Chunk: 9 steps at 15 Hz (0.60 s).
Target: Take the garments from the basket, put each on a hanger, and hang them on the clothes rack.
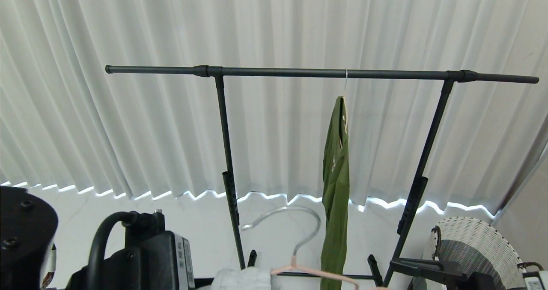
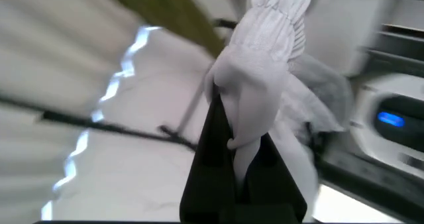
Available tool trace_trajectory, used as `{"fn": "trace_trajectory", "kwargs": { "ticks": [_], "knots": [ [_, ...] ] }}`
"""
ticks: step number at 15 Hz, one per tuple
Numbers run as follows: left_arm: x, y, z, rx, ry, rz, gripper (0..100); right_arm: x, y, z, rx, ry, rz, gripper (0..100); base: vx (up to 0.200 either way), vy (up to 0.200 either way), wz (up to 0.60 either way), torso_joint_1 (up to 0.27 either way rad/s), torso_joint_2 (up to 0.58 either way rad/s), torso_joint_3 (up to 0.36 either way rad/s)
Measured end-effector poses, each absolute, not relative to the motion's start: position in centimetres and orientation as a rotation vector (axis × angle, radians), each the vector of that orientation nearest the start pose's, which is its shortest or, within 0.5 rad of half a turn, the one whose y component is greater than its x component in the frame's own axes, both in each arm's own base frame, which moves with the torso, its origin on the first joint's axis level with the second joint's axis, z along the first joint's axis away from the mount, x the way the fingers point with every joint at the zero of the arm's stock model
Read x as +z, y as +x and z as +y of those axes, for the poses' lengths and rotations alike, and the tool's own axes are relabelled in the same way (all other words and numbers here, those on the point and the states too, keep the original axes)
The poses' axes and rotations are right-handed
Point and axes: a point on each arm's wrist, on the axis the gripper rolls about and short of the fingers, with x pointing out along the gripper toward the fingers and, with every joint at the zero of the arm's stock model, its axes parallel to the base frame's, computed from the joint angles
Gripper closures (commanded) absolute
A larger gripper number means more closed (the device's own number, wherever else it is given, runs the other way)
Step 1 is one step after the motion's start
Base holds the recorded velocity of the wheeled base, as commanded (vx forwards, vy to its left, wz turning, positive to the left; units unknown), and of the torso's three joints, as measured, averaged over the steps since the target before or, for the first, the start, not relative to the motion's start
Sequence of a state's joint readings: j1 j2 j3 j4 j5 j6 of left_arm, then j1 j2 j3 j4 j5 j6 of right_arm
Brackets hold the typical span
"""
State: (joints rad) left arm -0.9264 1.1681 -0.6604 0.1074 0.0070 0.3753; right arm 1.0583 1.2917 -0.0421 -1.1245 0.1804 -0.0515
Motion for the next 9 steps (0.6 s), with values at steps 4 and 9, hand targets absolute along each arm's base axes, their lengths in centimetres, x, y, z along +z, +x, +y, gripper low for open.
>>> {"fn": "trace_trajectory", "kwargs": {
  "ticks": [4, 9],
  "knots": [
    [19.4, 11.9, -12.4, -0.654, 0.575, 0.372, 100, 12.2, 8.1, 12.7, 1.143, -0.062, 0.255, 0, 0.0, 0.0, 0.0, 0.0, 0.0, 0.0],
    [22.6, 14.7, -14.3, -0.491, 0.334, 0.338, 100, 12.4, 11.4, 16.3, 1.021, 0.052, 0.349, 0, 0.0, 0.0, 0.0, 0.0, 0.0, 0.0]
  ]
}}
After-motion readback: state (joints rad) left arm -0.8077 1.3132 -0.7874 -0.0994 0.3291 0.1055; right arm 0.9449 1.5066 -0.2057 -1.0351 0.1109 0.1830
